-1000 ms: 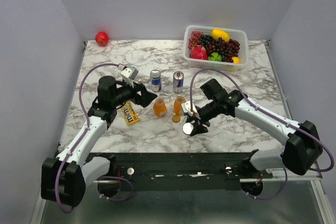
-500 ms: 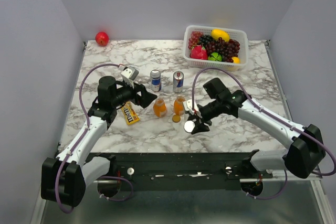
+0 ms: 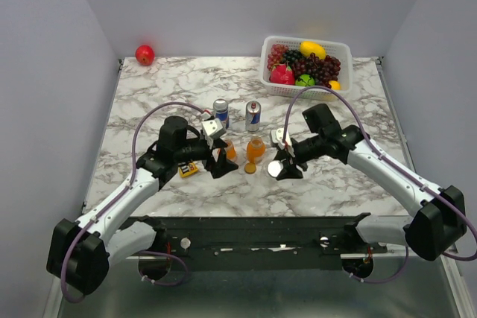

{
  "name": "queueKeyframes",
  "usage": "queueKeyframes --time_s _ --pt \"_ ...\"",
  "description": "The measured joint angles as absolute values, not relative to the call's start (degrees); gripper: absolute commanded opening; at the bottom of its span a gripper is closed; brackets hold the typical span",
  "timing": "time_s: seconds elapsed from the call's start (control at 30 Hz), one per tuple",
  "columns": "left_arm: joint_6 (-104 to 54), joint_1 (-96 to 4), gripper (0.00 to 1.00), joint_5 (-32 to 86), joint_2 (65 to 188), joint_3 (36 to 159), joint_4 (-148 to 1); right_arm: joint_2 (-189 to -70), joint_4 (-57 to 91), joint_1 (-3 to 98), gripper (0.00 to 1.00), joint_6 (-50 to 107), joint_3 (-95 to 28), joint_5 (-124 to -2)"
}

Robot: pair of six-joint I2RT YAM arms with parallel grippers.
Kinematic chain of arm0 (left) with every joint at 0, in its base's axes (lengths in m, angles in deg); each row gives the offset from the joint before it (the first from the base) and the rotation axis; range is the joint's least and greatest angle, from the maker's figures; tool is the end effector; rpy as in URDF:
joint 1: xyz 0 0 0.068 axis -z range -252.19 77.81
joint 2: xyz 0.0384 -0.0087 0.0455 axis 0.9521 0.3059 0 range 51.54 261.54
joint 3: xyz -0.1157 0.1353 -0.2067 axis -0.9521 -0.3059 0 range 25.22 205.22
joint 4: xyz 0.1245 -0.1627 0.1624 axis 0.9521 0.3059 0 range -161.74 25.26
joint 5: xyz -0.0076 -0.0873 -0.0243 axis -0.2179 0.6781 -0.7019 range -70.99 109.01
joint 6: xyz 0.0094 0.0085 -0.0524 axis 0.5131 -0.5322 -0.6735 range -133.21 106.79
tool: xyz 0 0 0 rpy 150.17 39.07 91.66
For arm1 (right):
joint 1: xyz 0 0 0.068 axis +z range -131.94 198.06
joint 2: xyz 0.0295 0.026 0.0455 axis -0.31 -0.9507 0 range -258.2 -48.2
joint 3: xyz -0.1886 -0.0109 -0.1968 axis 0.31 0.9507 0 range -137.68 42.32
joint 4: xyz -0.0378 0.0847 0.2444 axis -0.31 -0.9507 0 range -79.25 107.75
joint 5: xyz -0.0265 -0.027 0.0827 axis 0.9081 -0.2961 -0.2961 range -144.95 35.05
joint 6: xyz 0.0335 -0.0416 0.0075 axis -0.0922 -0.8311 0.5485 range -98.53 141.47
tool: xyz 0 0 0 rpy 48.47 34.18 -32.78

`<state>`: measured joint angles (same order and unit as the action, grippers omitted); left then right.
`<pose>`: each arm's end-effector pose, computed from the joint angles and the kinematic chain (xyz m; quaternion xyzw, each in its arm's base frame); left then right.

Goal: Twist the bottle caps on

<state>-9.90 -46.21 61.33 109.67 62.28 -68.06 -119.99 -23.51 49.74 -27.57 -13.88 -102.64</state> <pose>0.1890 -0.1188 0.2636 0.3869 0.7107 -0.3969 0.4332 0.1931 0.1501 0.2742 -0.6556 0.5933 0.3436 0.3165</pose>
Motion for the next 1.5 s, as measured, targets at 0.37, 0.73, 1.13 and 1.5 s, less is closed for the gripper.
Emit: queueKeyframes --time_s 0.37,0.73,1.13,1.5 --pt "-9.29 -45.05 0.99 61.31 110.74 62.28 -67.65 -120.3 -21.61 49.7 0.48 -26.54 -13.88 -102.59" --pt "-9.31 -45.05 0.99 61.33 111.46 63.18 -67.62 -120.25 -15.29 49.44 0.52 -25.01 -13.71 -99.03" --pt "-9.35 -45.05 0.99 61.33 112.05 63.2 -67.8 -120.65 -14.04 49.44 0.53 -25.03 -9.86 -96.1" --pt "-9.59 -45.05 0.99 61.35 112.12 63.2 -68.37 -120.78 -13.61 49.42 0.53 -24.99 -9.82 -95.49"
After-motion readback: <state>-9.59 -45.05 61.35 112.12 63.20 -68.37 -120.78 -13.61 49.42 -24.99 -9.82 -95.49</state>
